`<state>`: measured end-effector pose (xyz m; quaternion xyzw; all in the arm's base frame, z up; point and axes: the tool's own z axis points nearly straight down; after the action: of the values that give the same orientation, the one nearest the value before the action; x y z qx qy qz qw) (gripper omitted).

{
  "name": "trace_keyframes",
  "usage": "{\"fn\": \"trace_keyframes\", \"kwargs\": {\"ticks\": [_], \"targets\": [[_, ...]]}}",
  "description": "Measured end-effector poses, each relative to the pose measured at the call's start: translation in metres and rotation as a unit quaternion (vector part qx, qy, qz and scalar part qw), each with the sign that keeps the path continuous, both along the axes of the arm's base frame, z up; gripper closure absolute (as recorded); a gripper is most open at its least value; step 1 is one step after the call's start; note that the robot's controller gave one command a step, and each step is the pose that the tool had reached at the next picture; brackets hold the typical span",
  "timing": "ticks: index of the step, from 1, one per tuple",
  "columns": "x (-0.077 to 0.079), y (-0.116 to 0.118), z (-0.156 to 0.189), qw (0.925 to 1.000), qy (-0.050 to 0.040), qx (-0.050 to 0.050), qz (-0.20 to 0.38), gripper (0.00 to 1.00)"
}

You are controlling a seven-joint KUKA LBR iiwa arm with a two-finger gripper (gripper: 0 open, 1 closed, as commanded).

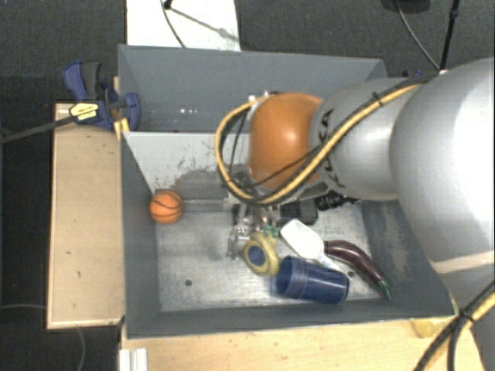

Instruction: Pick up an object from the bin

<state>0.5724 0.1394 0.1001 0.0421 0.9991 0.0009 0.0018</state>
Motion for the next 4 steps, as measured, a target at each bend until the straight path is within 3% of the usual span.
{"fn": "trace_keyframes", "kwargs": {"ticks": [1, 2, 3, 4], "targets": [[0.009, -0.017, 0.008, 0.9999, 0.0030, -0.001, -0.015, 0.00], [-0.003, -0.039, -0.004, 0.9954, -0.0047, 0.002, -0.096, 0.00], [0.004, -0.055, -0.016, 0.9943, -0.0077, 0.011, -0.106, 1.00], [0.004, -0.055, -0.016, 0.9943, -0.0078, 0.011, -0.106, 1.00]]}}
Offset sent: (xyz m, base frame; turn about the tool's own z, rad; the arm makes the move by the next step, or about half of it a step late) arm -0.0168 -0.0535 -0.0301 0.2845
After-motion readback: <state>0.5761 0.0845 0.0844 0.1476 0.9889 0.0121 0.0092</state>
